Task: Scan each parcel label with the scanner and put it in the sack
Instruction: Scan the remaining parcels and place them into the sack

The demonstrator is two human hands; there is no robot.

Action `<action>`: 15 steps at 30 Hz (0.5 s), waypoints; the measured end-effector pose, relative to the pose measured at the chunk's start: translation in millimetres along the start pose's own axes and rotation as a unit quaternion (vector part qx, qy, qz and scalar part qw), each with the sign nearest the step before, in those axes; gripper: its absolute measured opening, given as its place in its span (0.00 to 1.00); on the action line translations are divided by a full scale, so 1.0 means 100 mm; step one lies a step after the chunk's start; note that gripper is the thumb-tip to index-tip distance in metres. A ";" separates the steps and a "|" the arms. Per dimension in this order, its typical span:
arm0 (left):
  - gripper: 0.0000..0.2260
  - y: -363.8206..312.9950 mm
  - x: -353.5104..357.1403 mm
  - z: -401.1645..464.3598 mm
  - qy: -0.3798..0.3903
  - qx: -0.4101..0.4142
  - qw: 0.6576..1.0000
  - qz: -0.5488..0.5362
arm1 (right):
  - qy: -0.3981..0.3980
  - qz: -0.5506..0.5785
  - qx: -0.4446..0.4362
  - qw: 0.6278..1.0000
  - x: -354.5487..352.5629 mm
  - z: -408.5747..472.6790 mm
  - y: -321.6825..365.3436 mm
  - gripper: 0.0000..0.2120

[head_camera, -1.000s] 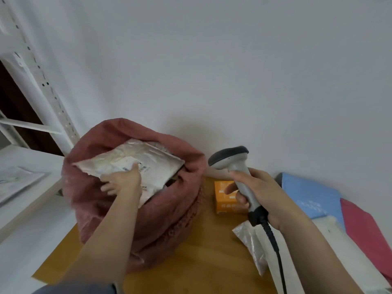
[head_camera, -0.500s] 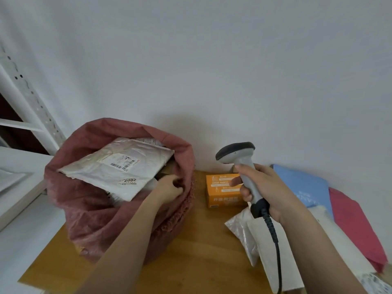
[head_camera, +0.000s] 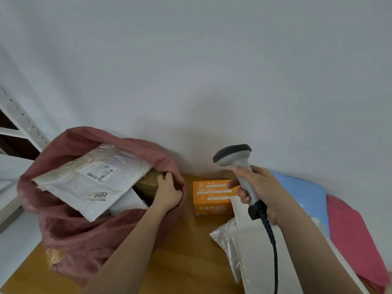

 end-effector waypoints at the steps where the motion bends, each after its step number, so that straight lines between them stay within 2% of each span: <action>1: 0.17 -0.07 0.04 0.02 -0.086 0.038 0.996 -0.003 | -0.002 0.002 0.005 1.000 -0.08 0.04 -0.02 0.15; 3: 0.14 -0.25 0.11 0.04 -0.249 0.141 0.958 -0.008 | -0.008 0.009 0.012 1.000 -0.24 0.14 -0.08 0.15; 4: 0.14 -0.34 0.16 0.05 -0.289 0.204 0.935 -0.007 | -0.012 0.012 0.016 1.000 -0.31 0.20 -0.12 0.15; 5: 0.14 -0.43 0.24 0.06 -0.283 0.265 0.922 0.005 | -0.016 0.014 0.022 1.000 -0.39 0.25 -0.16 0.14; 7: 0.12 -0.54 0.49 0.14 -0.188 0.345 0.917 0.064 | -0.021 0.023 0.039 0.999 -0.52 0.37 -0.25 0.13; 8: 0.11 -0.54 0.64 0.20 -0.116 0.346 0.926 0.093 | -0.021 0.030 0.047 0.998 -0.58 0.43 -0.29 0.12; 10: 0.12 -0.44 0.95 0.31 0.029 0.280 0.951 0.125 | -0.021 0.039 0.060 0.997 -0.68 0.53 -0.38 0.12; 12: 0.14 -0.24 1.26 0.40 0.160 0.169 0.964 0.131 | -0.022 0.040 0.071 0.996 -0.78 0.62 -0.47 0.13; 13: 0.15 -0.15 1.40 0.40 0.210 0.119 0.962 0.129 | -0.025 0.041 0.076 0.996 -0.82 0.65 -0.52 0.13; 15: 0.11 0.00 1.67 0.36 0.257 0.027 0.962 0.092 | -0.036 0.042 0.088 0.995 -0.92 0.70 -0.61 0.13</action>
Point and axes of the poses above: each hand's wrist, its own z-axis towards the middle knuckle, its own x-axis out of the palm, y = z × x, the point moved 2 cm from there along z, towards the middle knuckle, and after that the axes turned 15 degrees about -z, right-handed, at the moved point
